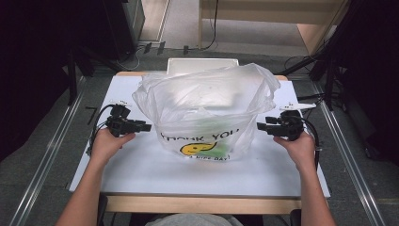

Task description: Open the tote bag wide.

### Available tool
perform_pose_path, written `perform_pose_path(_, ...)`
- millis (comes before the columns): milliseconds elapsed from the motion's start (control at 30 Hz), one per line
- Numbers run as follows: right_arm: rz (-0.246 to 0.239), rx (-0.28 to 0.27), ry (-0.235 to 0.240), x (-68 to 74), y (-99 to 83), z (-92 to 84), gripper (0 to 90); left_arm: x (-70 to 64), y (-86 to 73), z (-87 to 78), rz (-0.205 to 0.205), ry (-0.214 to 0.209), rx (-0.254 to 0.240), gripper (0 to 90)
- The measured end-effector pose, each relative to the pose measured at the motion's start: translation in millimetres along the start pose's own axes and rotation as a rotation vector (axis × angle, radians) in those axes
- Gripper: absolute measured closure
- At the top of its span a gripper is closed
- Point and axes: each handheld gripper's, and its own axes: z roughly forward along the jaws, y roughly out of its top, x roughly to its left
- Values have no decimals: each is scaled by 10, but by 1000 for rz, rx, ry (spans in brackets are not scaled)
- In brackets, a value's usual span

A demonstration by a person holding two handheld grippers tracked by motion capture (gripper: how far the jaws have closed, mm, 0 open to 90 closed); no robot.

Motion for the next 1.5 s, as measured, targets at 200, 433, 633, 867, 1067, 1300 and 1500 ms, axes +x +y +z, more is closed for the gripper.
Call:
perform_pose_path(200,-32,5,-1,79,51,27,466,-86,-33,-71,28,27,9,555)
perform_pose_path(433,-29,23,11,66,60,57,505,-115,-59,-85,35,12,-8,532)
perform_pose_path(633,-21,36,11,66,55,51,525,-128,-41,-25,43,3,-3,538)
perform_pose_path(867,-22,55,13,36,104,25,557,-192,148,-89,56,-14,-5,537)
perform_pose_path(1067,-42,56,31,27,173,-72,577,-138,297,-176,41,-55,-12,566)
perform_pose_path(1300,-82,44,81,7,333,-227,607,-92,453,-298,71,-54,-3,720)
perform_pose_path(1500,-142,53,100,-107,539,-330,775,-140,661,-391,126,-47,-12,864)
